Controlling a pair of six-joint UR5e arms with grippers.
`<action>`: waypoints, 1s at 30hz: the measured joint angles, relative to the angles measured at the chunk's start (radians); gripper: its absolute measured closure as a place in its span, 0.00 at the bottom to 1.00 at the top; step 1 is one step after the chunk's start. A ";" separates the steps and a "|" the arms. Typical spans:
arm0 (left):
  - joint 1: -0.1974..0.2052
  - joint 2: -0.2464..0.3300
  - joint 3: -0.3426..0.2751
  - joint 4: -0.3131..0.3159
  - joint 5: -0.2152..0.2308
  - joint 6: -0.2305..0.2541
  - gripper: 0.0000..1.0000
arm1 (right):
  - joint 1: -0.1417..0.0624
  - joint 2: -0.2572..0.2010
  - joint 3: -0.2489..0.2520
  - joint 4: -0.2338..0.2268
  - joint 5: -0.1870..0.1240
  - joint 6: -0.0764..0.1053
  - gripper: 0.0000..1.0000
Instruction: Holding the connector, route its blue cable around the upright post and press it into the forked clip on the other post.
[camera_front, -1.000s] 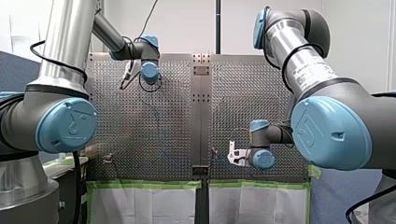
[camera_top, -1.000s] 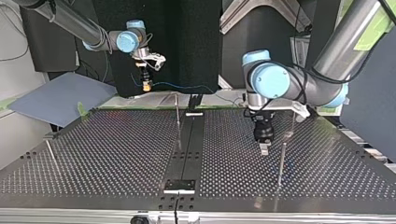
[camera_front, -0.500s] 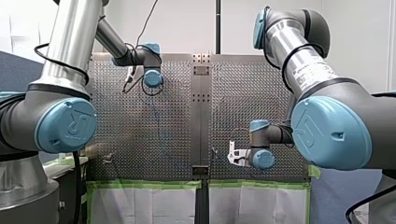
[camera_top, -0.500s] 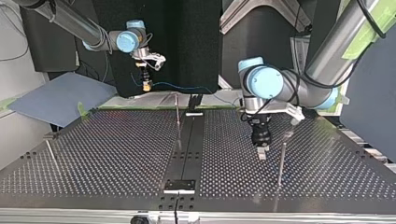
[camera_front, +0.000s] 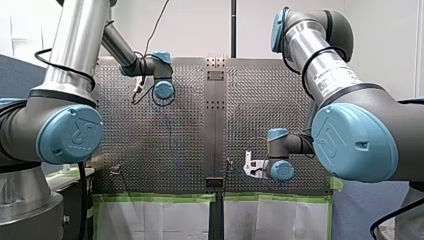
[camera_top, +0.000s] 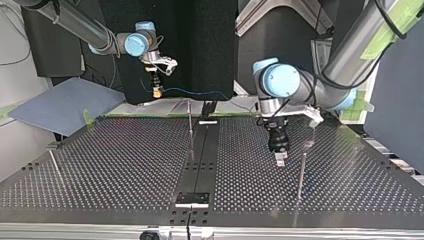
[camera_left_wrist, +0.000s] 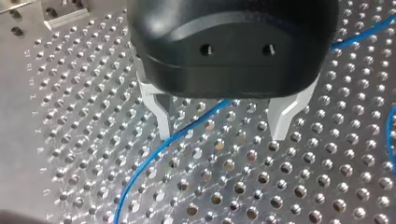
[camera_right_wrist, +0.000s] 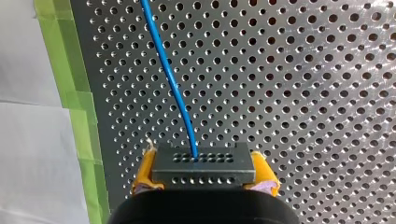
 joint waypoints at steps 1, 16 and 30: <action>-0.001 0.000 -0.003 0.005 0.001 0.000 0.00 | 0.000 0.000 0.000 0.000 0.000 0.000 1.00; -0.037 -0.064 0.023 -0.080 -0.002 0.021 0.00 | -0.002 0.000 0.000 -0.001 0.000 0.000 1.00; -0.054 -0.069 0.048 -0.198 -0.118 0.068 0.00 | -0.004 0.000 0.000 -0.001 0.000 -0.002 1.00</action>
